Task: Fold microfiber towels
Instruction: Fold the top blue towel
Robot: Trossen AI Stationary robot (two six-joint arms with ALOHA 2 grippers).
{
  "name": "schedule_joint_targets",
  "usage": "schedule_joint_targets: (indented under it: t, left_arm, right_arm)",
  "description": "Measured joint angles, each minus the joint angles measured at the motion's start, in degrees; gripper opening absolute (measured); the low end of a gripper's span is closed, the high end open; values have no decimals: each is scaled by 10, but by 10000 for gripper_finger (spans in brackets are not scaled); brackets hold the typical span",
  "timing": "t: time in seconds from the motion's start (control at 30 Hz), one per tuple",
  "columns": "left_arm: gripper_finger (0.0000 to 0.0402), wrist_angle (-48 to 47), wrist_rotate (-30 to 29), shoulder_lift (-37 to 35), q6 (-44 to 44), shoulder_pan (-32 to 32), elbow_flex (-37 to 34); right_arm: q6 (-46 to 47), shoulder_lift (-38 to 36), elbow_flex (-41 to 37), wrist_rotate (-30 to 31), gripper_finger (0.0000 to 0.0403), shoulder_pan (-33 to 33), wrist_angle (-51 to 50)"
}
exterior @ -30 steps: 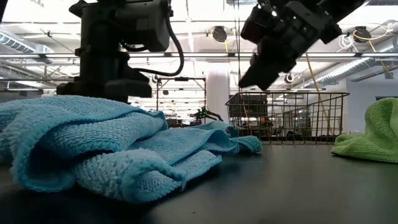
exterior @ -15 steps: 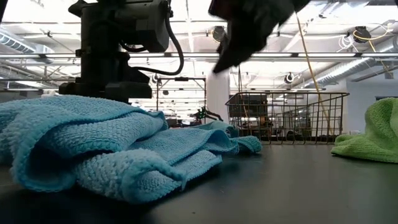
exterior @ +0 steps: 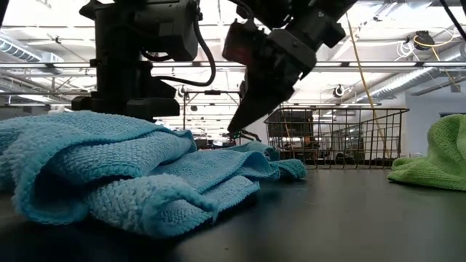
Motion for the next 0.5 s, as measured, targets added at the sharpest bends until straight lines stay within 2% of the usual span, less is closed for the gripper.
schedule_joint_targets:
  t: [0.37,0.5]
  left_arm:
    - [97,0,-1,0,-6,0,0]
    - [97,0,-1,0,-6,0,0]
  right_arm:
    - [11,-2,-67,20,0,-4,26]
    - [-5,-2,-87,46,0,-7,14]
